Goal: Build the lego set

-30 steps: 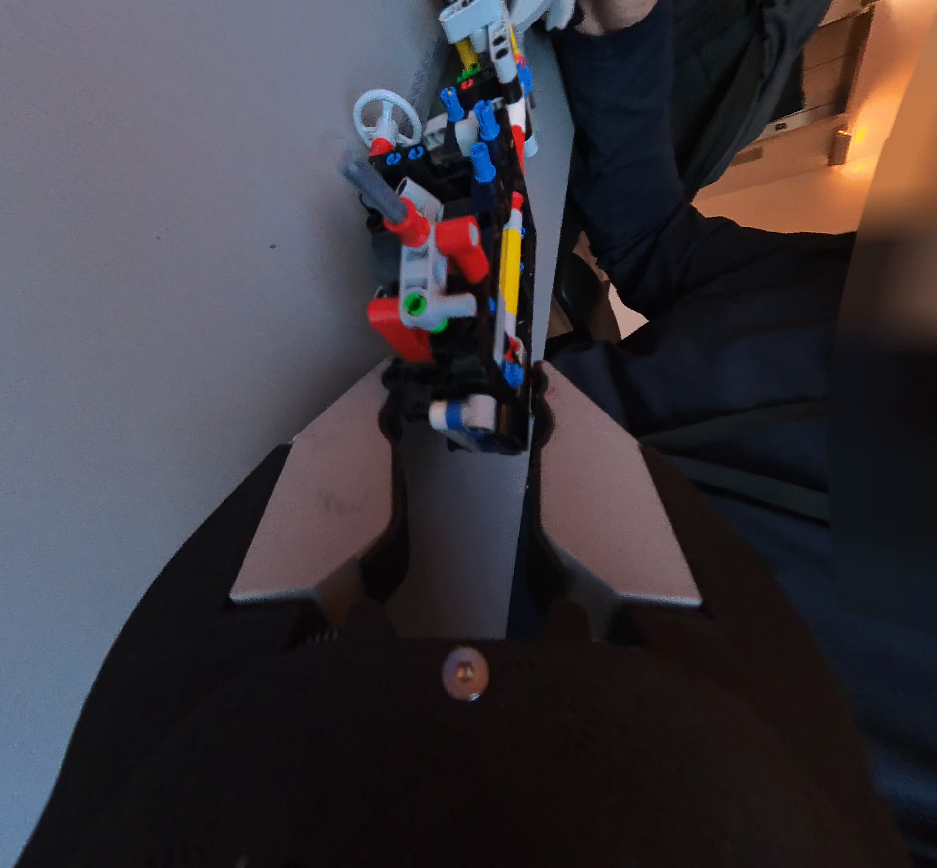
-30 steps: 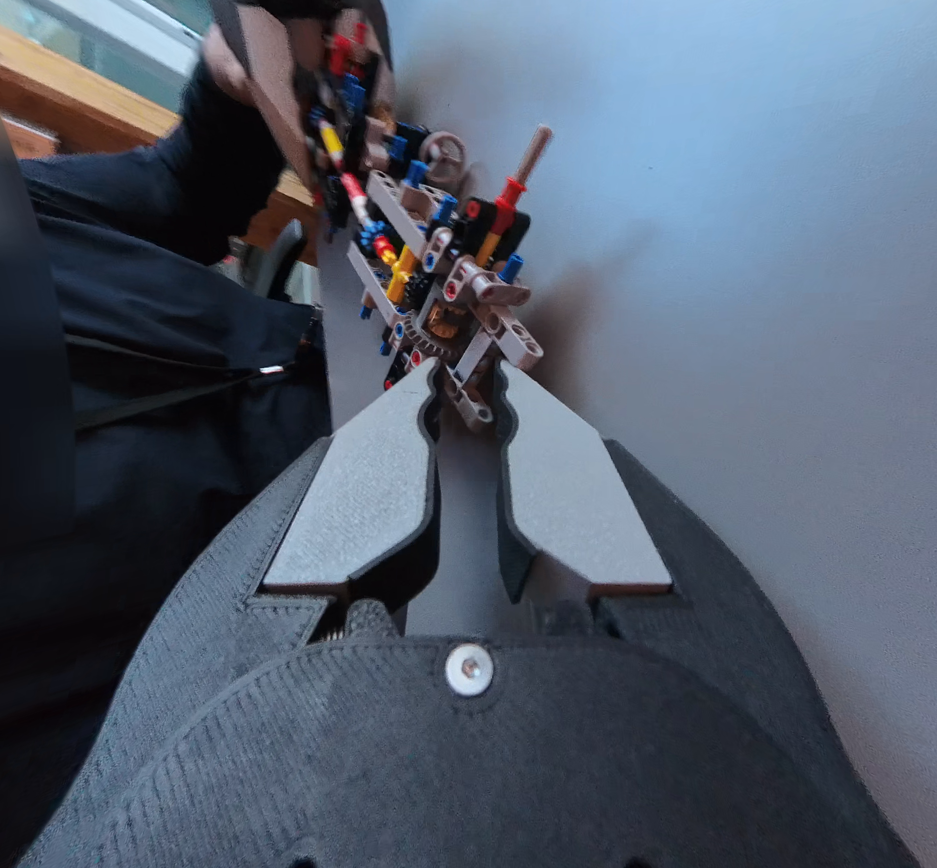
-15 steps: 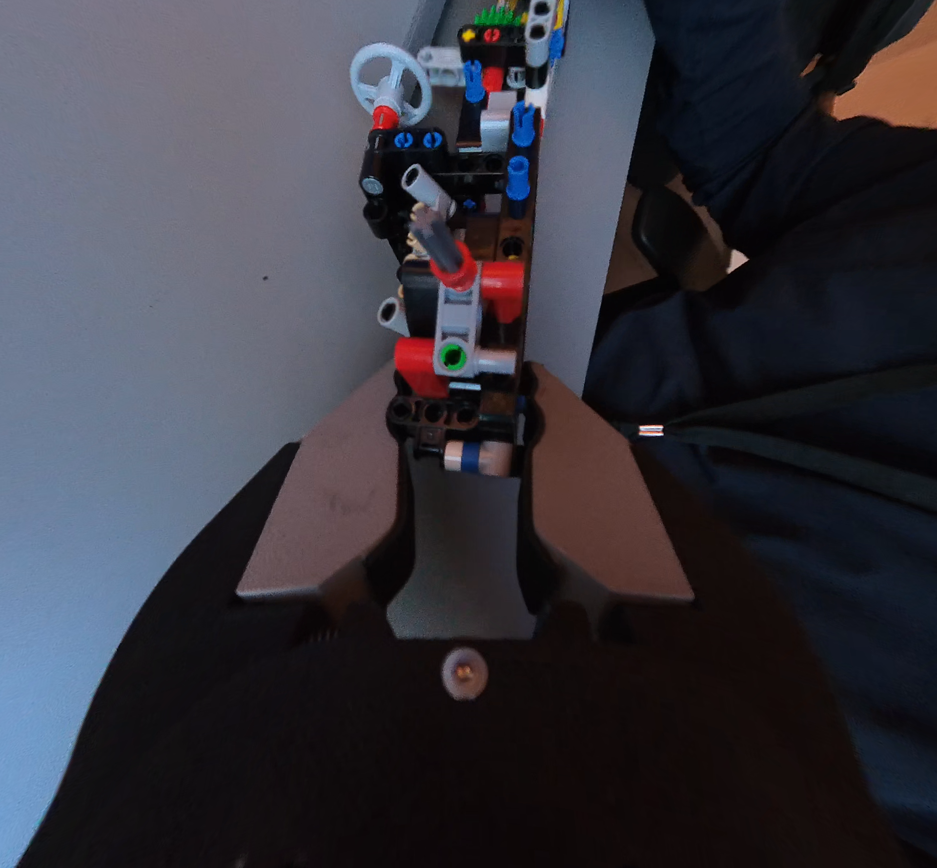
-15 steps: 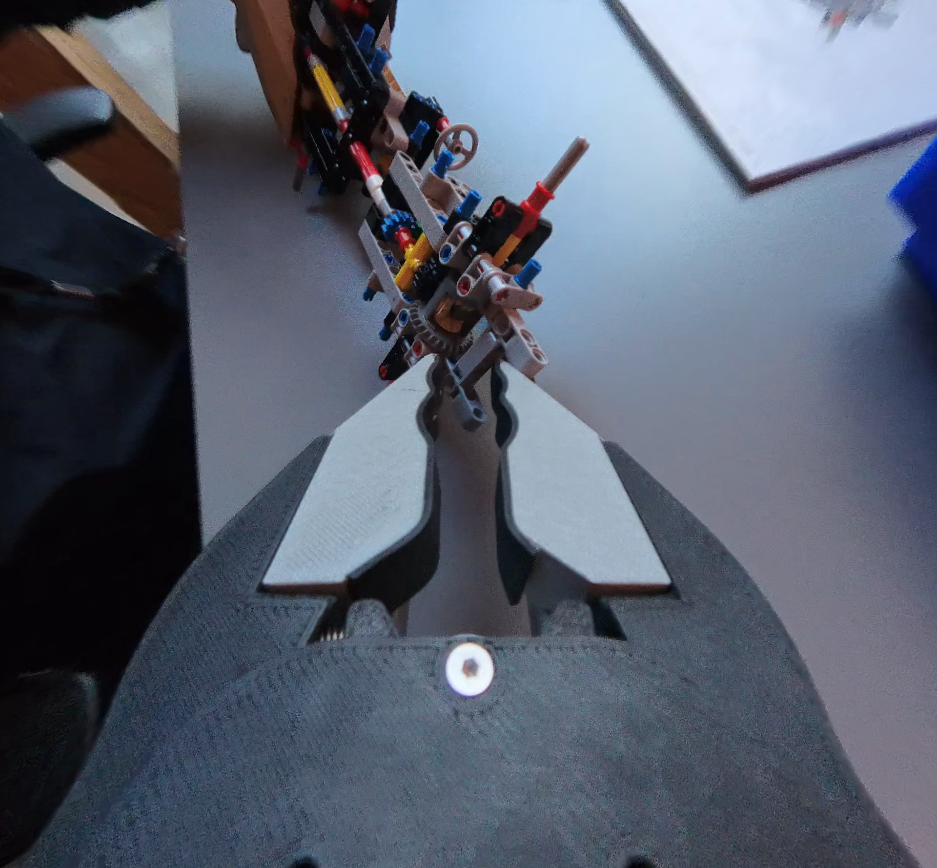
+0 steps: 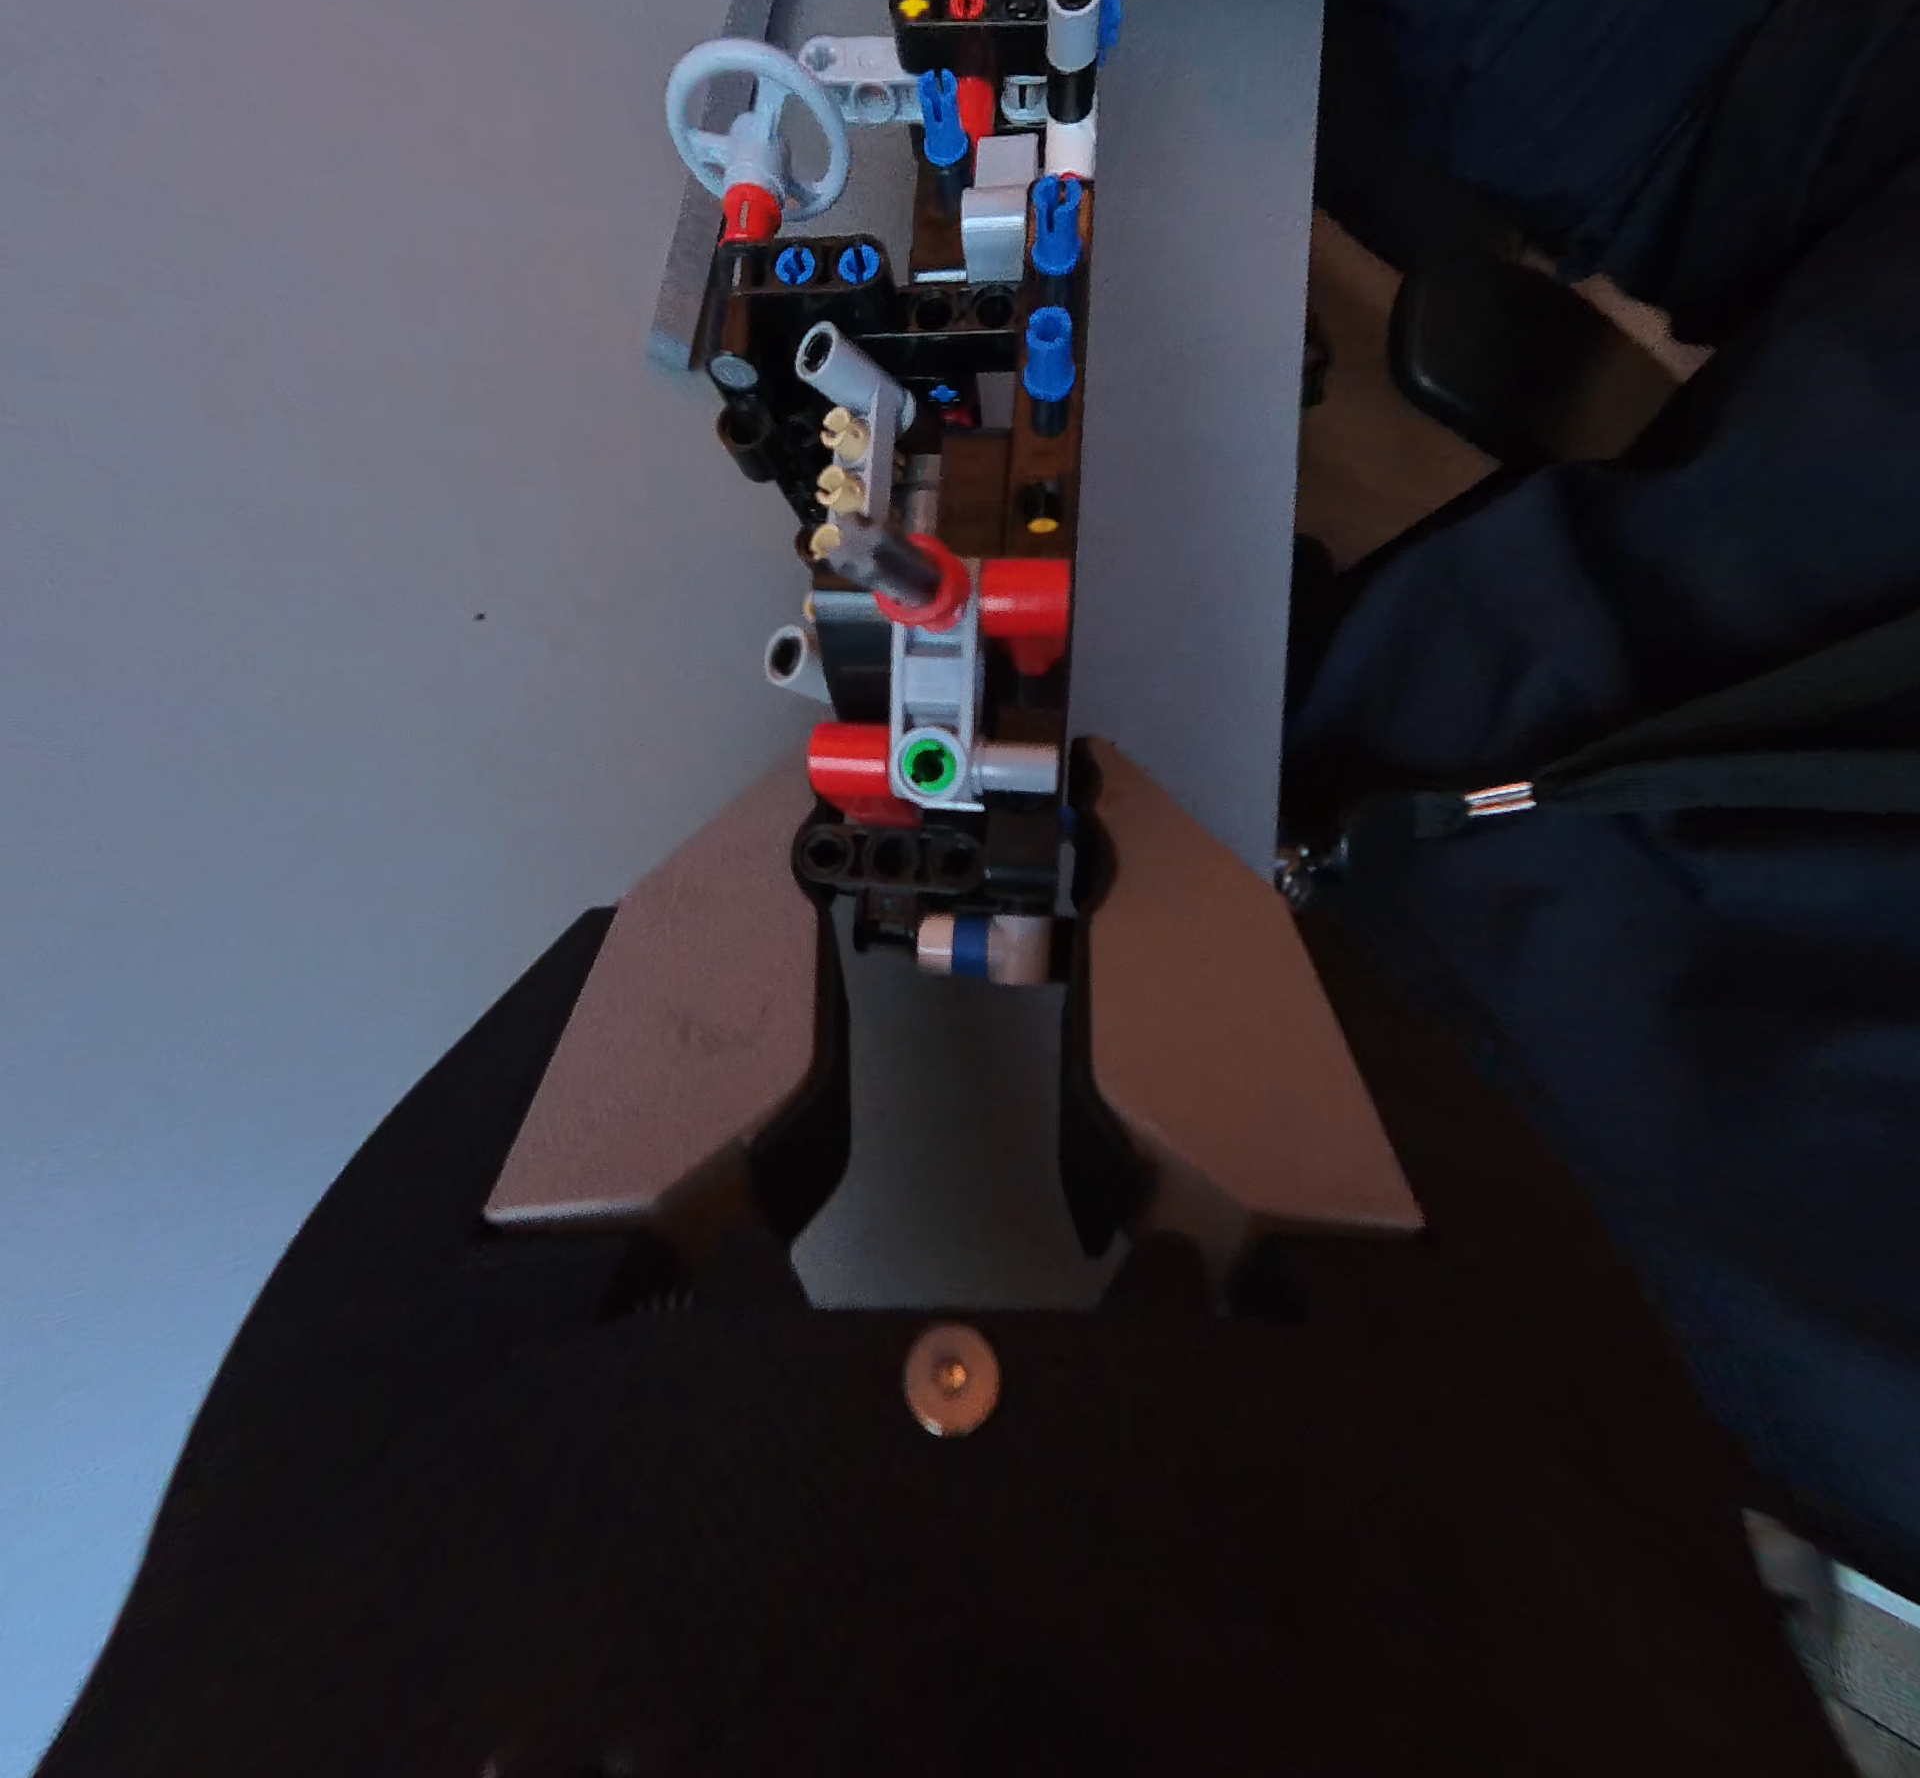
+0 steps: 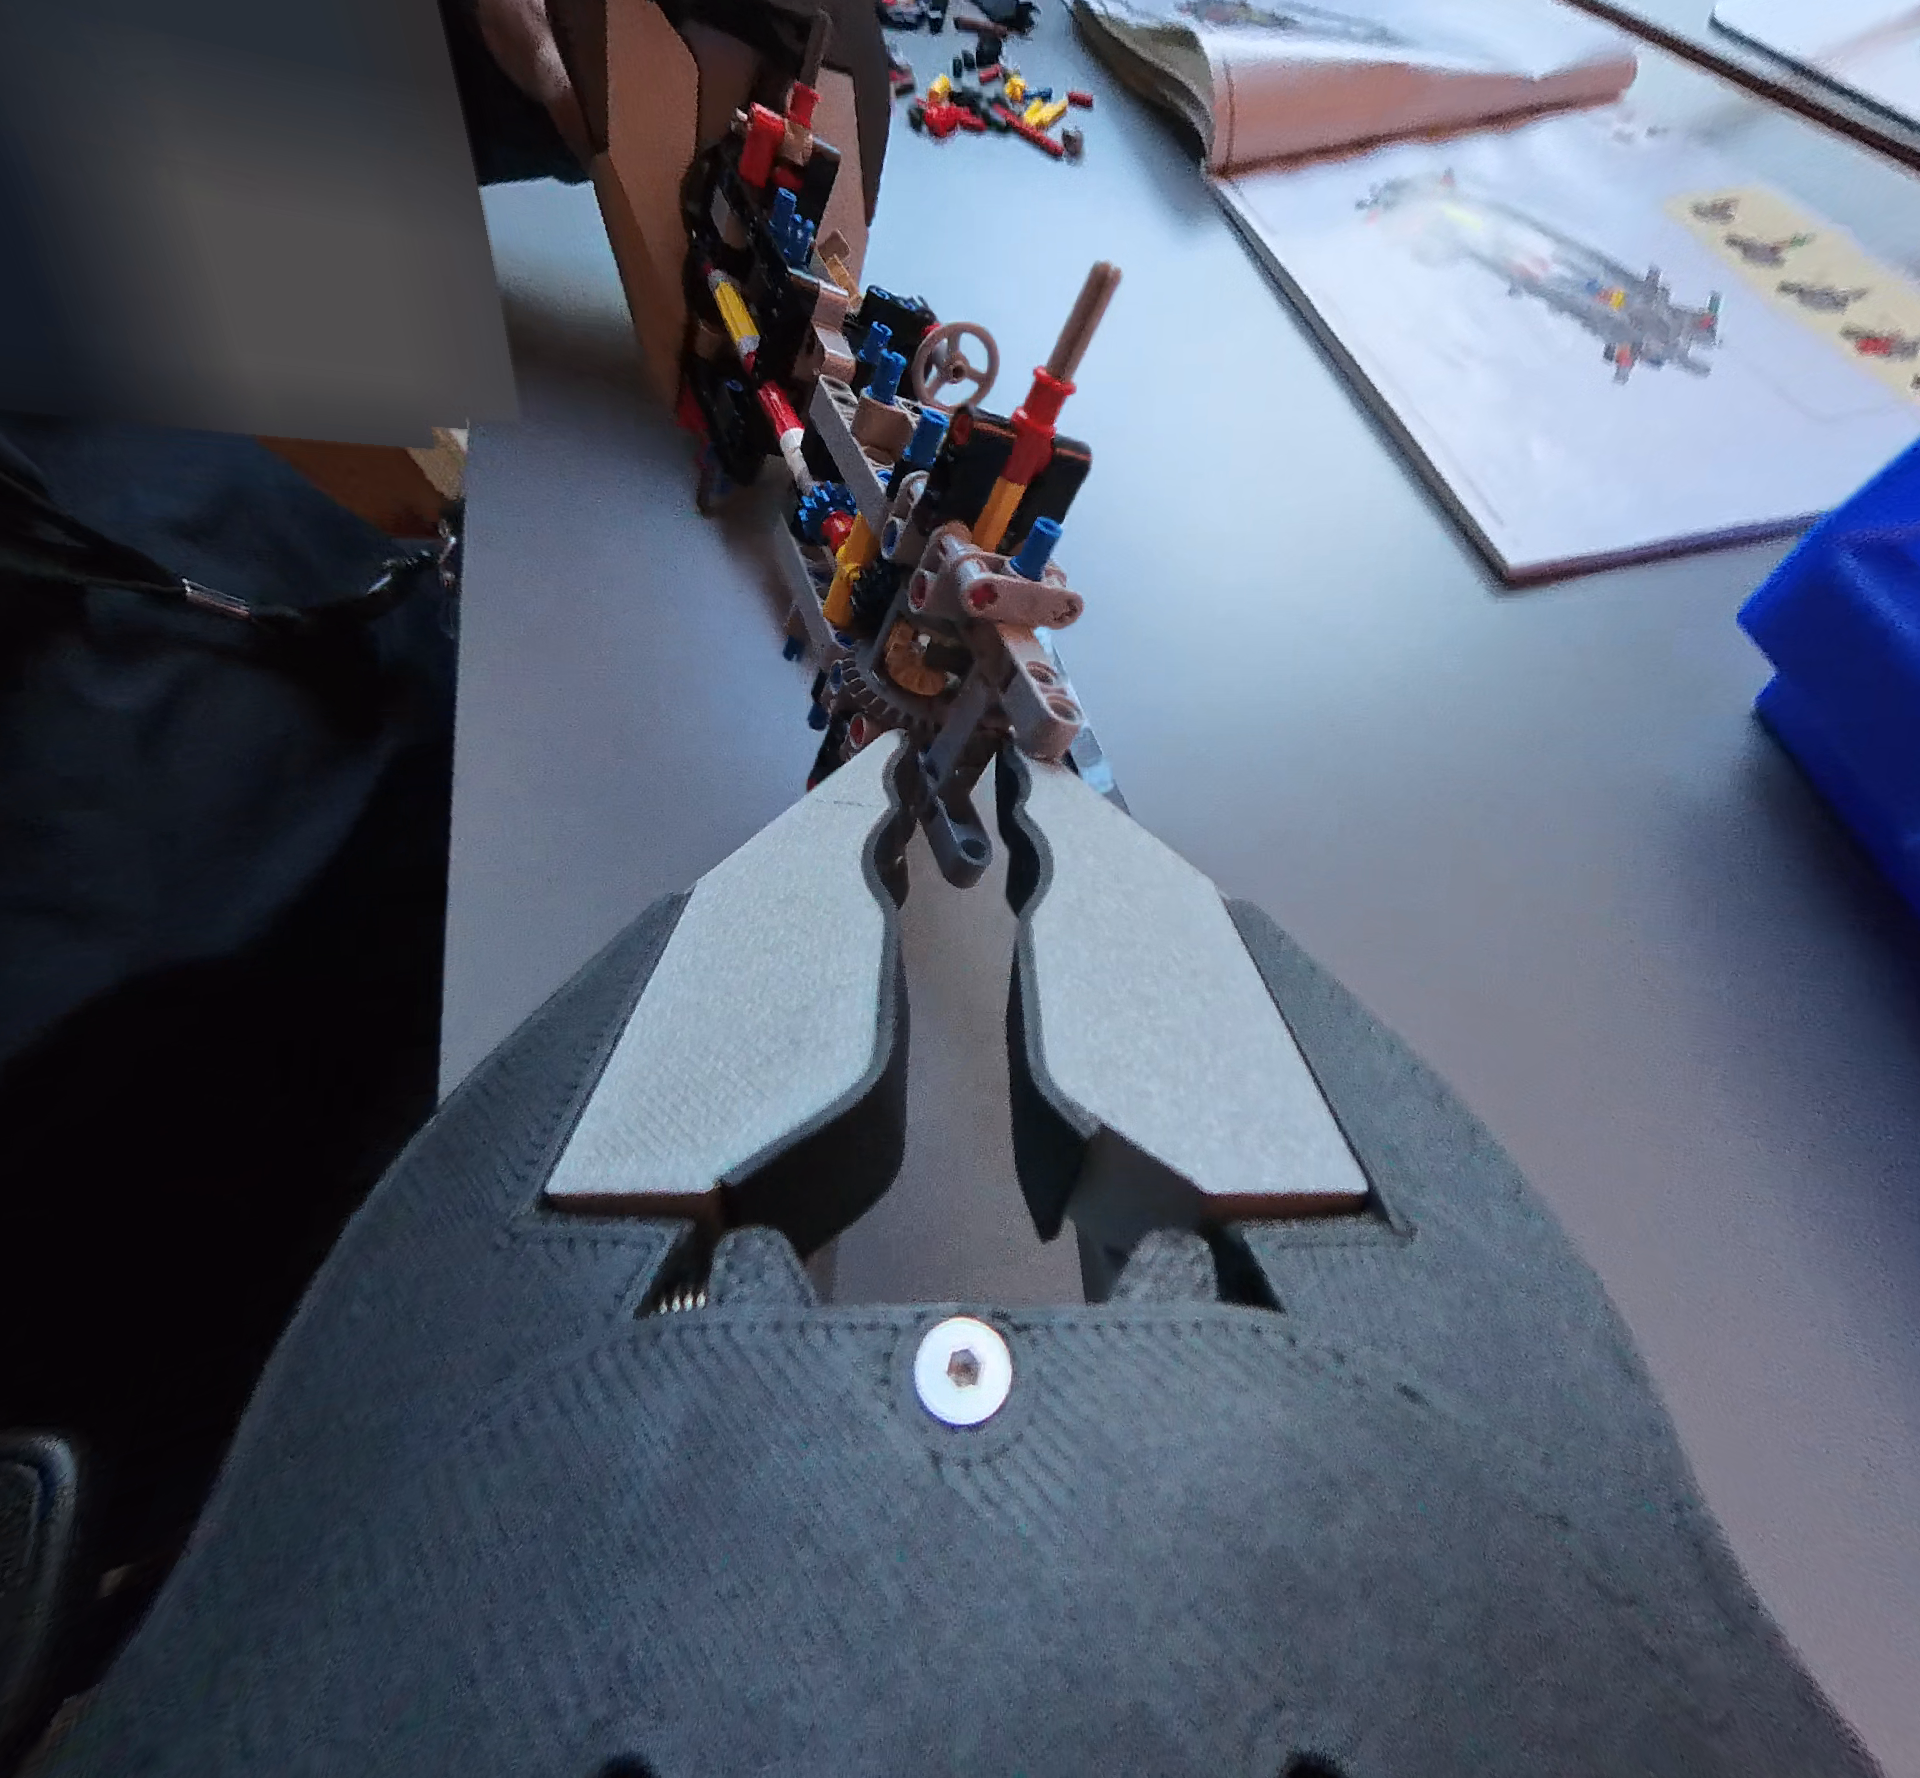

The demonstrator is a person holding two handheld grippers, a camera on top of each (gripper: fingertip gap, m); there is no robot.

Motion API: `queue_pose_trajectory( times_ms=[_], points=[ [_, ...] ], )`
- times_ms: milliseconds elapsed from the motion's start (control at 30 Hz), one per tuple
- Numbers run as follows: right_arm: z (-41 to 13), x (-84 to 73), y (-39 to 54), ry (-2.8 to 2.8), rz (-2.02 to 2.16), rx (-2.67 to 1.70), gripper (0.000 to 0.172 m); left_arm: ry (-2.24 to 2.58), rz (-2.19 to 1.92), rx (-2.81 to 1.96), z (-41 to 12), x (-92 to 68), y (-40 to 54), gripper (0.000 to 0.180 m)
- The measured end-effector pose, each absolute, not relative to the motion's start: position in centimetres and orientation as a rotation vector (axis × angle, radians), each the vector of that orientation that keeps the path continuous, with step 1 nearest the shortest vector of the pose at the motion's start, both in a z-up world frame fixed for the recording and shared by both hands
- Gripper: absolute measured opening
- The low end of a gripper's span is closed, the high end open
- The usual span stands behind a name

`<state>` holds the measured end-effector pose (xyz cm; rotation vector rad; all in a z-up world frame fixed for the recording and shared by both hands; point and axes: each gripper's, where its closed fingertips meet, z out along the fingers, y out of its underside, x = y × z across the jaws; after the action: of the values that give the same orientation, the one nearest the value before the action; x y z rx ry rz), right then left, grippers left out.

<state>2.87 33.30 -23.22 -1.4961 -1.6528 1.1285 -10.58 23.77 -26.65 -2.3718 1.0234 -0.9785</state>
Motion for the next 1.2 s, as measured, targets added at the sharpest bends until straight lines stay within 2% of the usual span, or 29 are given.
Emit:
queue_pose_trajectory(
  times_ms=[200, 500, 700, 800, 933, 1200],
  points=[
    [-21.3, -0.8, 32.2, -1.643, 1.031, -1.333, 0.008, 1.049, -0.621, -2.222, -26.0, -14.2, 23.1, 0.041],
    [-20.9, -10.4, 31.6, -1.717, 0.701, -1.094, 0.007, 1.07, 0.249, -2.066, -25.8, -24.8, 22.4, 0.043],
    [-23.8, -14.8, 32.0, -1.834, 0.357, -0.936, 0.009, 1.05, 0.639, -2.015, -26.2, -29.9, 20.8, 0.043],
    [-26.4, -16.2, 32.3, -1.928, 0.198, -0.885, 0.02, 1.099, 0.85, -1.937, -26.5, -30.9, 20.3, 0.043],
    [-27.6, -16.8, 33.2, -1.954, 0.068, -0.81, 0.02, 1.081, 0.955, -1.888, -26.4, -30.7, 20.1, 0.042],
    [-27.3, -11.2, 38.1, -1.951, -0.194, -0.858, 0.029, 0.938, 0.909, -2.014, -26.5, -29.5, 18.7, 0.043]
  ],
)
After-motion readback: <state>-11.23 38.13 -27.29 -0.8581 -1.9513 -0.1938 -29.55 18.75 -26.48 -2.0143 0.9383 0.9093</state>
